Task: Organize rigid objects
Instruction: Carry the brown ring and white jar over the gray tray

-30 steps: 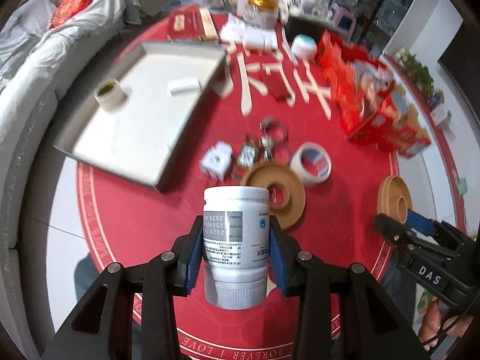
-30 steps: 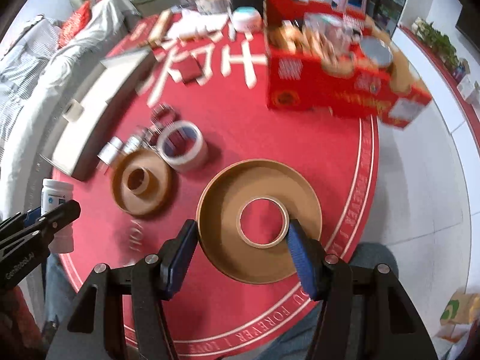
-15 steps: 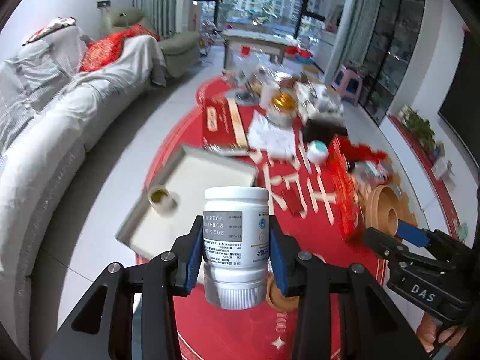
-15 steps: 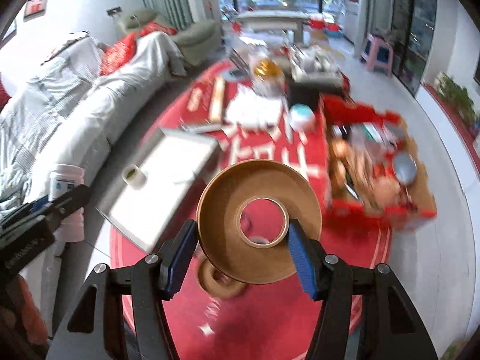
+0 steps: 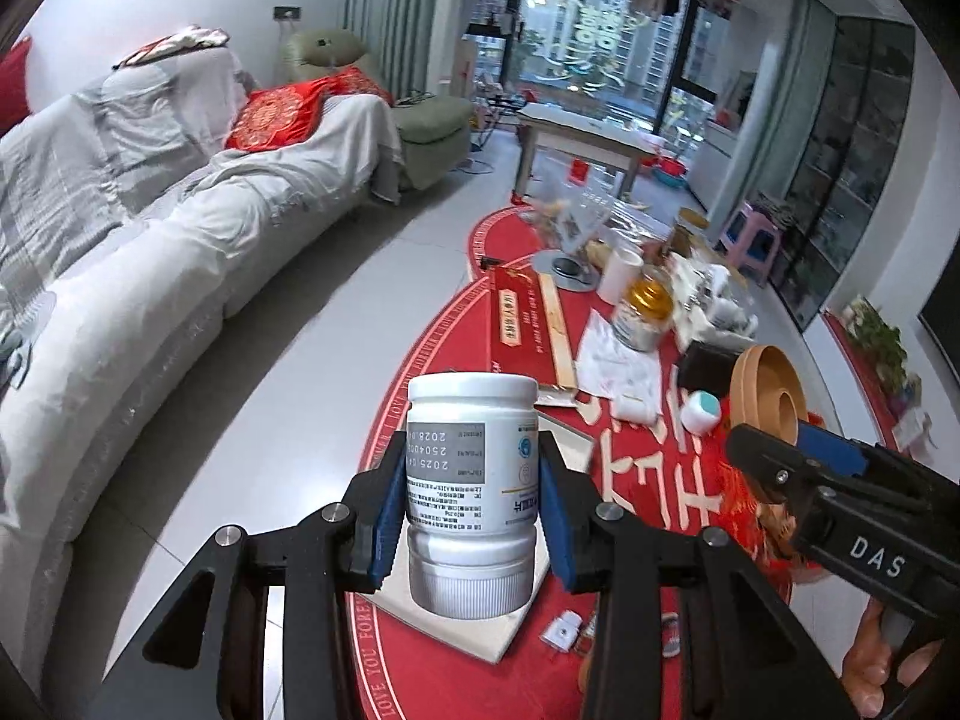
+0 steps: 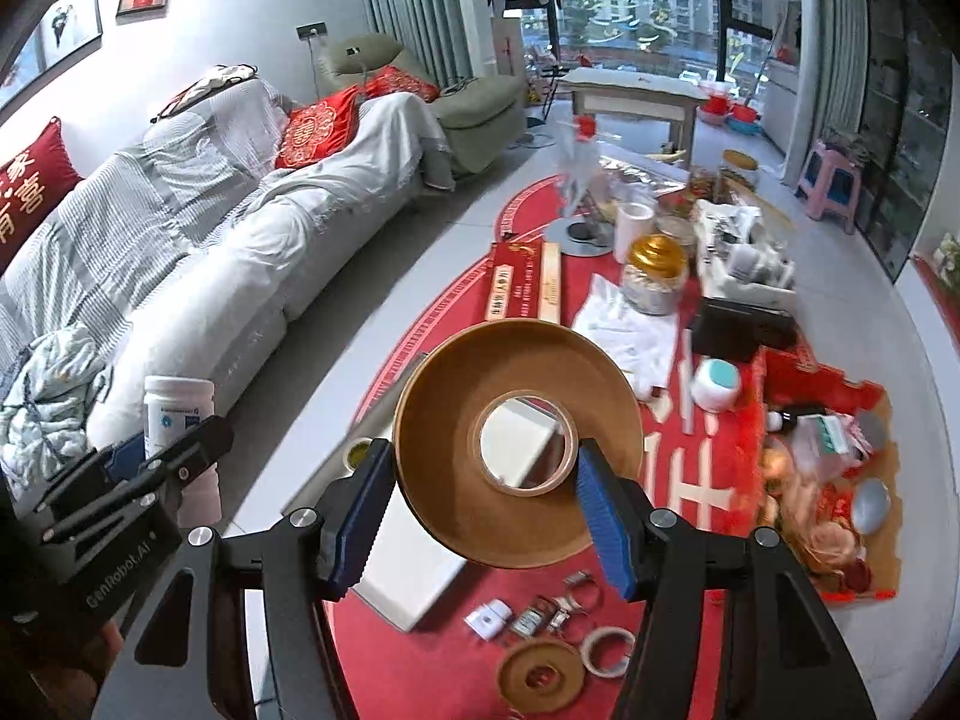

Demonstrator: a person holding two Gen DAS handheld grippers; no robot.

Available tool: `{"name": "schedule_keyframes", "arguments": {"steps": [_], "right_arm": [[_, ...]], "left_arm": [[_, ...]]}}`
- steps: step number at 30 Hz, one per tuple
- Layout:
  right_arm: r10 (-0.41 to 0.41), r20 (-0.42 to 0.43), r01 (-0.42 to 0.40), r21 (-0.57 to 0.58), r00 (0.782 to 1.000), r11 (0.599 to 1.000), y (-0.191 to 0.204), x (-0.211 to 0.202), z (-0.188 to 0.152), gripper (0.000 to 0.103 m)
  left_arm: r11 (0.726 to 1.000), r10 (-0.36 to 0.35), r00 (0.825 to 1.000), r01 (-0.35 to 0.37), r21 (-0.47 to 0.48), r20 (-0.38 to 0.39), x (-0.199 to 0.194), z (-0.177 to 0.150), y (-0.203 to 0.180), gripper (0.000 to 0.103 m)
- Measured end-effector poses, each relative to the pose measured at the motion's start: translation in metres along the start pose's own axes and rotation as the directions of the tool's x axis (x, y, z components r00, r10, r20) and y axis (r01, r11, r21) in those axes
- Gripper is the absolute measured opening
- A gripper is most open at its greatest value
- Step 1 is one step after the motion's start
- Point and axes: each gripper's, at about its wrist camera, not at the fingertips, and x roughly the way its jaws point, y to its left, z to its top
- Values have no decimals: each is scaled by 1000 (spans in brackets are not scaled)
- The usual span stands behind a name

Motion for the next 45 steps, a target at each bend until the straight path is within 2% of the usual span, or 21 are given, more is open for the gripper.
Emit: {"name": "schedule_keyframes", "arguments": {"steps": [9, 30, 38, 45], "right_arm": [[10, -49, -11, -24, 999, 1000, 20, 41, 16, 62], [12, -193, -10, 12, 981, 1000, 5, 118, -6, 62], [18, -235, -12, 26, 972, 1000, 1, 144, -18, 62], [17, -276, -11, 24, 961, 1000, 5, 172, -30, 62]], "left_arm": [[998, 32, 999, -34, -57, -42, 31, 2, 28, 43], [994, 75, 980, -88, -61, -185, 105, -29, 31, 43], [991, 109, 962, -125, -52, -250, 137, -52, 32, 43], [986, 137, 937, -159, -42, -320, 171, -77, 35, 43]]}}
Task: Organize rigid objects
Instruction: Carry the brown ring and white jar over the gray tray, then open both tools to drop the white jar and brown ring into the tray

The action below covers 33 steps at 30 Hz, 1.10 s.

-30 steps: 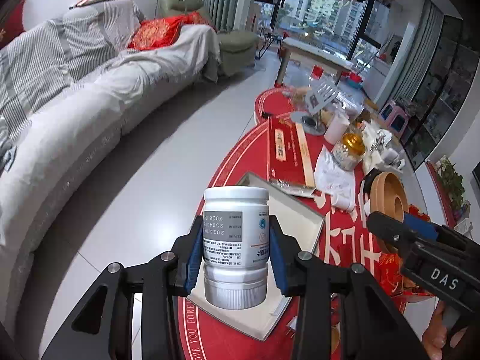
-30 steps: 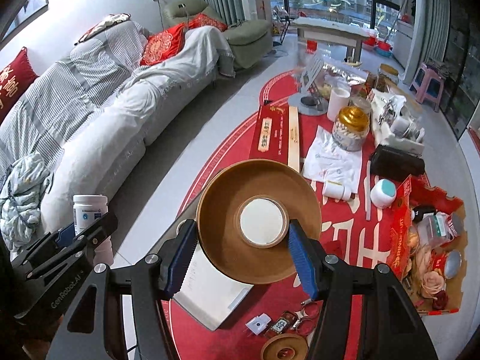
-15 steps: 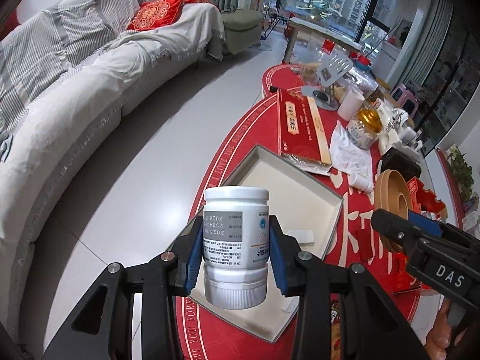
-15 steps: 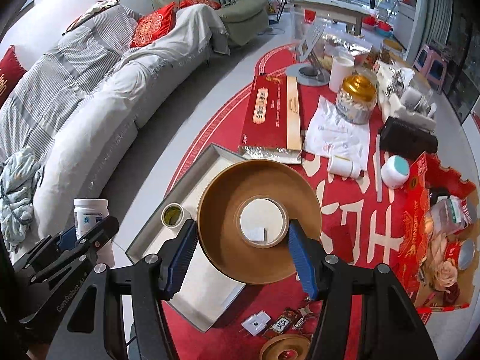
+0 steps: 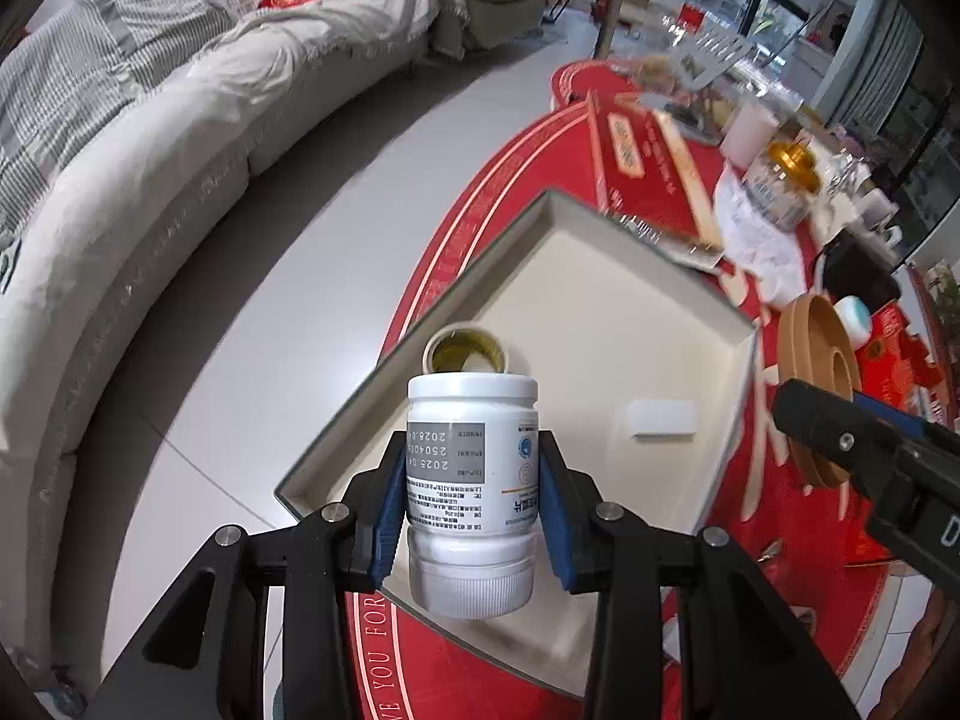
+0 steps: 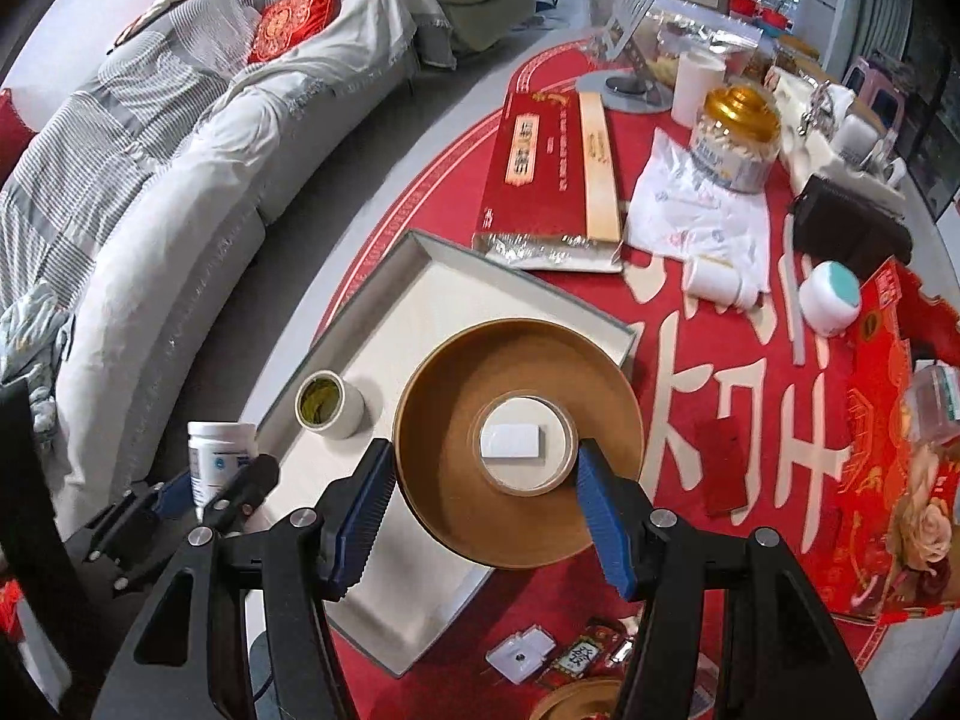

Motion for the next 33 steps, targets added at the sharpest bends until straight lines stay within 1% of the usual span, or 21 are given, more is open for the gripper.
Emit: {"name": "schedule_keyframes", "arguments": {"steps": [8, 11, 14, 29, 33], "right_arm": [[-6, -53, 5, -12, 999, 1000, 9, 31, -7, 62], [-27, -73, 25, -23, 997, 999, 12, 39, -9, 62], [-35, -83, 33, -24, 996, 999, 12, 44, -10, 62], [-39, -122, 38, -8, 992, 999, 15, 69, -10, 62], [-53, -128, 52, -6, 990, 999, 15, 77, -11, 62]], "left_arm": [[1000, 17, 999, -17, 16, -41, 23, -10, 0, 43], [1000, 19, 998, -18, 21, -52, 29, -12, 0, 43], [999, 20, 997, -18, 34, -69, 35, -15, -2, 43], [998, 21, 994, -15, 57, -104, 55, -17, -6, 43], [998, 24, 993, -17, 65, -112, 61, -18, -6, 43]]}}
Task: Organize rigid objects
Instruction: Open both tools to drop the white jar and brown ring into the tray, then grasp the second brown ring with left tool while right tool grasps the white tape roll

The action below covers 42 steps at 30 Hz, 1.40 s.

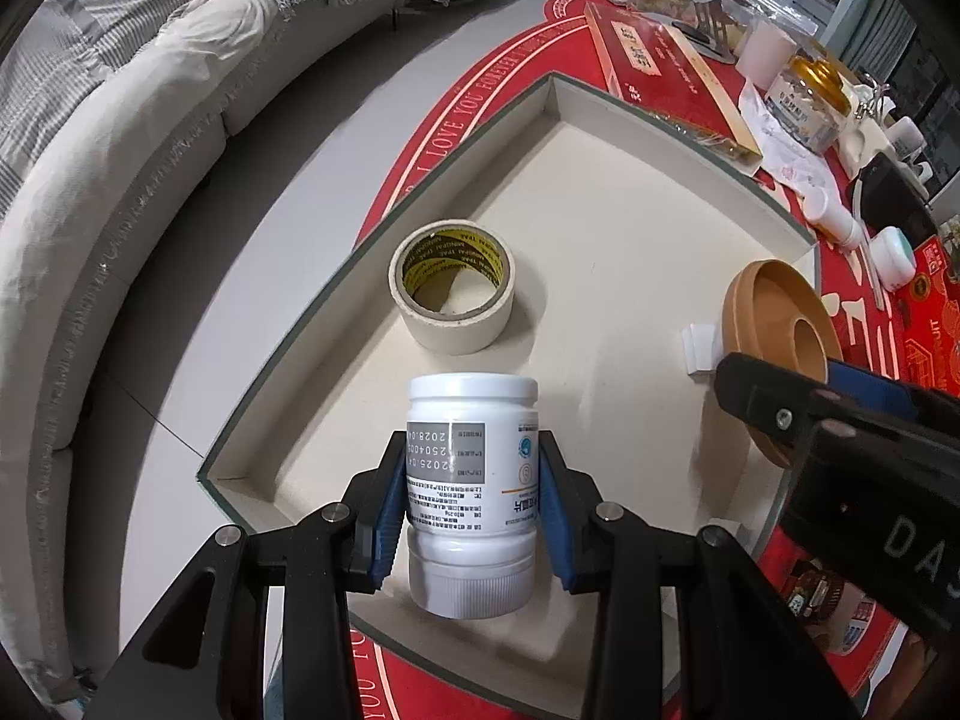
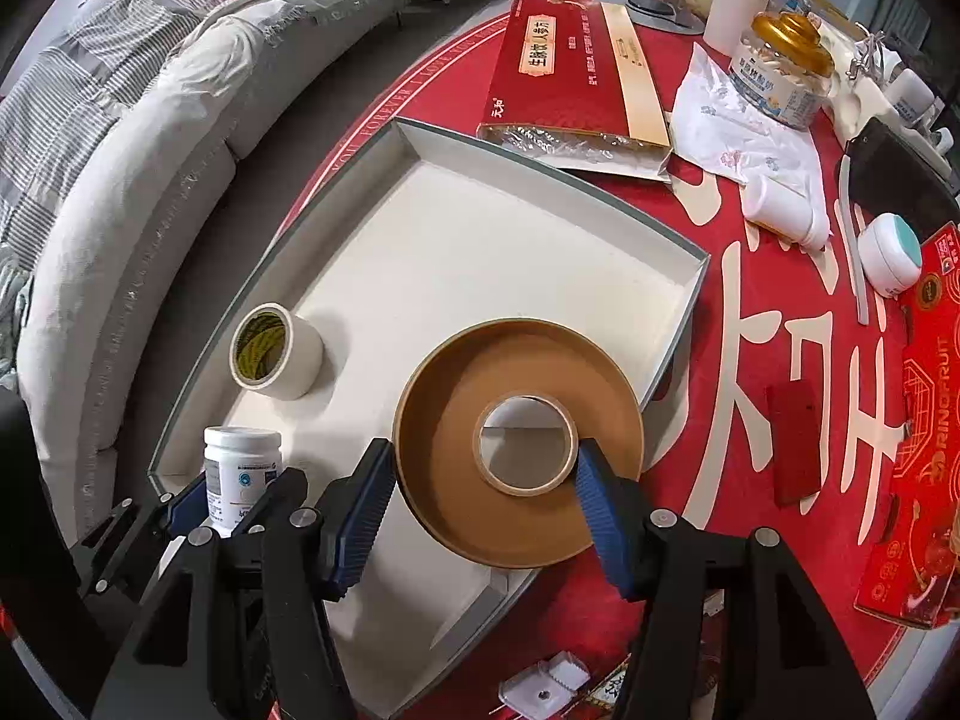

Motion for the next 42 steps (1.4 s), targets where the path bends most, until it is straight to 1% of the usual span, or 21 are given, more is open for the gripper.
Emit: {"name": "schedule_keyframes", "arguments": {"steps": [2, 4, 5, 6, 8, 9, 11, 12, 13, 15, 20, 23, 25, 28, 31, 34, 35, 37, 38, 42], "right_arm": [[-2, -7, 2, 7, 1000, 1000, -1, 4, 0, 62], [-8, -1, 8, 5, 1000, 1000, 0, 5, 1, 62], [-4, -4, 4, 3, 1000, 1000, 1, 5, 1, 62], [3, -11, -3, 1, 1000, 1000, 1, 5, 2, 63], [24, -5, -24, -5, 1000, 1000, 3, 2, 2, 88], [25, 11, -25, -10, 1000, 1000, 3, -1, 1, 92], [-9, 53, 11, -27, 999, 1000, 6, -11, 0, 101], [-16, 67, 19, -38, 998, 999, 7, -15, 0, 102], [-21, 72, 24, -47, 997, 999, 9, -18, -1, 102], [-7, 73, 11, -57, 997, 998, 8, -23, -2, 102], [47, 75, -48, 4, 996, 999, 0, -38, -7, 102], [52, 95, -54, 24, 994, 998, -6, -49, -14, 102], [54, 109, -58, 34, 993, 998, -12, -56, -23, 102], [63, 89, -69, 76, 994, 995, -34, -57, -42, 102], [42, 50, -49, 137, 998, 989, -65, -51, -65, 102], [26, 18, -29, 216, 1000, 976, -102, -48, -98, 102], [16, 8, -17, 237, 1000, 971, -111, -48, -108, 102], [-10, -16, 14, 276, 1000, 961, -131, -45, -129, 102], [-18, -27, 25, 288, 999, 957, -137, -44, -139, 102], [-21, -71, 43, 324, 997, 945, -155, -37, -169, 102]], "left_arm": [[1000, 5, 1000, -5, -1, -1, 2, 0, 0, 44], [1000, 6, 1000, -6, -4, -4, 4, 1, 0, 58], [1000, 8, 1000, -8, -7, -3, 4, 1, 1, 78], [1000, 10, 1000, -10, -11, 2, 3, 1, 2, 86], [1000, -21, 1000, 22, -17, 17, -1, 0, 4, 87], [999, -38, 999, 38, -19, 9, -1, 0, 4, 88], [999, -47, 999, 47, -19, -2, -2, 0, 5, 89], [999, -46, 999, 46, -19, -2, -3, -1, 5, 89], [999, -42, 999, 42, -21, -1, -5, -1, 6, 89], [999, -41, 999, 41, -26, 3, -9, -3, 8, 90], [998, -48, 998, 49, -29, 31, -22, -7, 11, 90], [998, -56, 997, 58, -31, 51, -33, -13, 11, 90], [997, -66, 997, 67, -27, 50, -38, -17, 11, 90], [996, -84, 996, 85, -22, 35, -43, -25, 8, 90], [995, -104, 994, 104, -4, 28, -50, -36, 1, 90], [992, -113, 993, 111, 65, 33, -58, -53, -13, 90], [988, -115, 993, 111, 103, 33, -60, -63, -21, 90], [983, -111, 994, 107, 153, 21, -60, -76, -33, 90], [978, -116, 993, 113, 176, 8, -59, -86, -41, 90], [965, -141, 990, 144, 219, -30, -58, -113, -63, 90]]}}
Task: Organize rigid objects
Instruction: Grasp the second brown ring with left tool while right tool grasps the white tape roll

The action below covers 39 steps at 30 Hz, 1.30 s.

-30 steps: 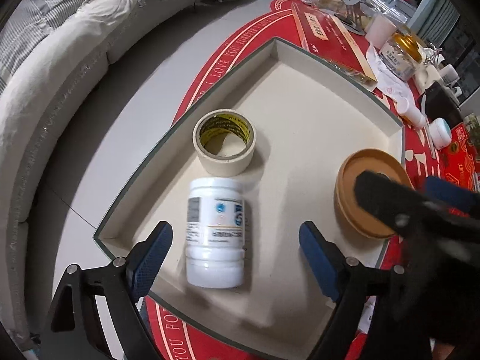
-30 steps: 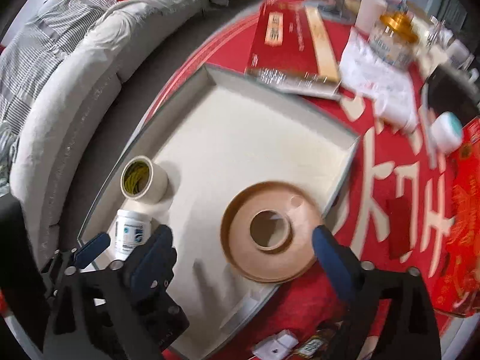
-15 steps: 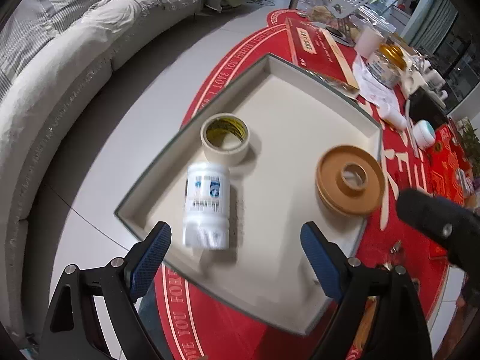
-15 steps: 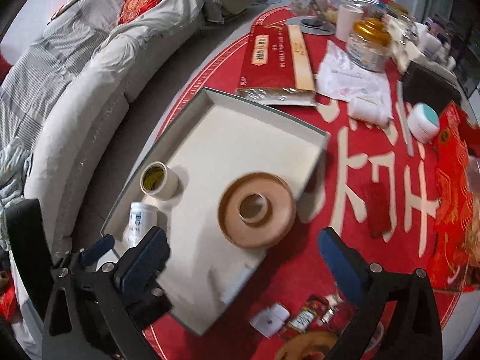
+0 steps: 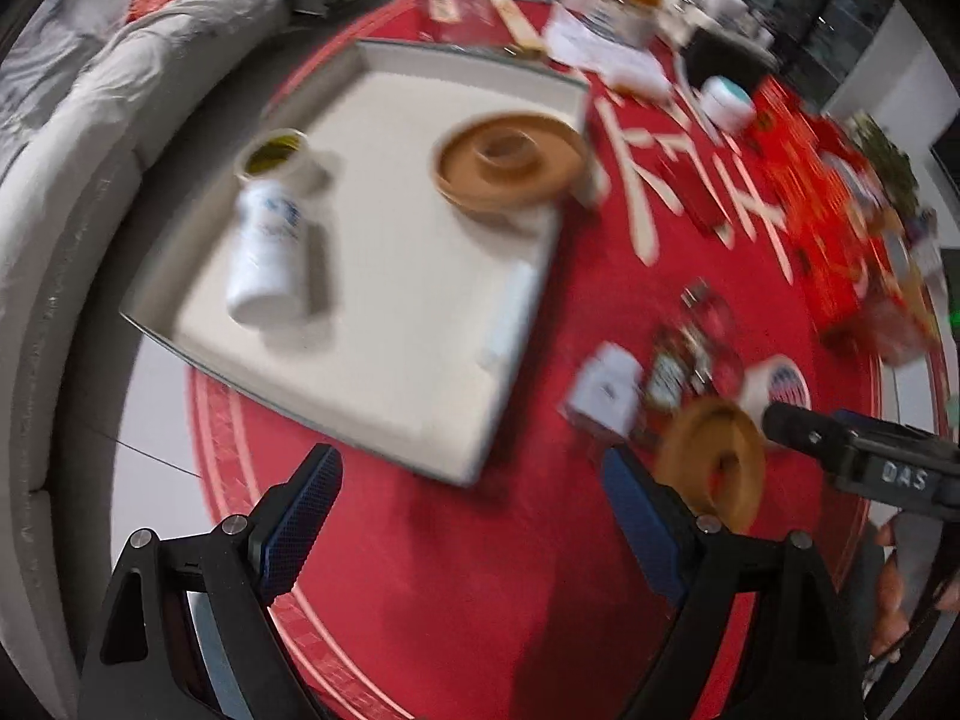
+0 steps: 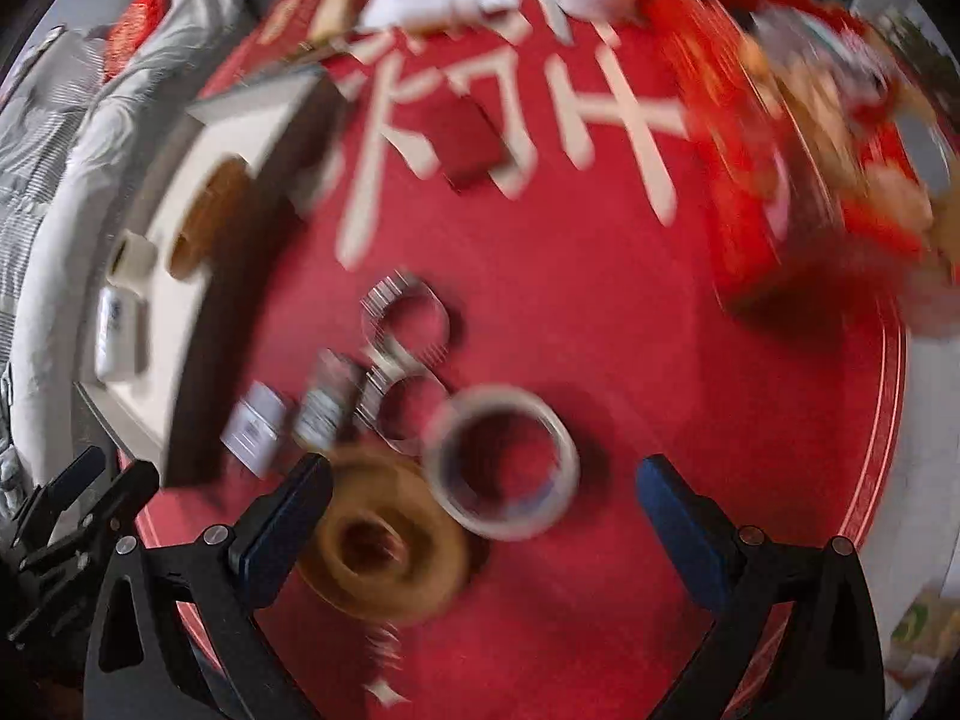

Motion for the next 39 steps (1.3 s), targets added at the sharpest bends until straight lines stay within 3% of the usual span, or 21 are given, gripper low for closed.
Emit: {"name": "schedule_keyframes", "arguments": {"steps": [10, 15, 16, 17, 19, 26, 30, 39], "right_arm": [[-39, 22, 37, 71, 999, 997, -41, -13, -27, 102], [-46, 35, 42, 110, 998, 993, -62, -20, -40, 102], [-44, 36, 40, 116, 998, 992, -64, -21, -41, 102], [-45, 42, 40, 116, 998, 992, -64, -23, -42, 102], [-47, 47, 42, 107, 998, 993, -66, -25, -44, 102], [-44, 56, 41, 52, 997, 998, -49, -20, -35, 102], [-48, 45, 49, -10, 998, 999, -26, -8, -22, 102], [-128, 10, 128, -96, 992, 987, 0, 19, 1, 101]], "left_arm": [[998, -33, 999, 34, 61, -10, 12, -10, -65, 90], [997, -40, 998, 44, 66, -55, 32, -14, -79, 90], [997, -40, 997, 44, 58, -68, 37, -16, -79, 92], [998, -39, 997, 41, 41, -59, 39, -17, -77, 101], [999, -35, 997, 35, 0, -74, 43, -20, -70, 103], [999, 0, 993, -4, -34, -120, 39, -40, -41, 103], [998, -16, 991, 9, -54, -132, 38, -48, -29, 103], [1000, 23, 993, -21, 14, -117, 46, -31, -59, 103]]}}
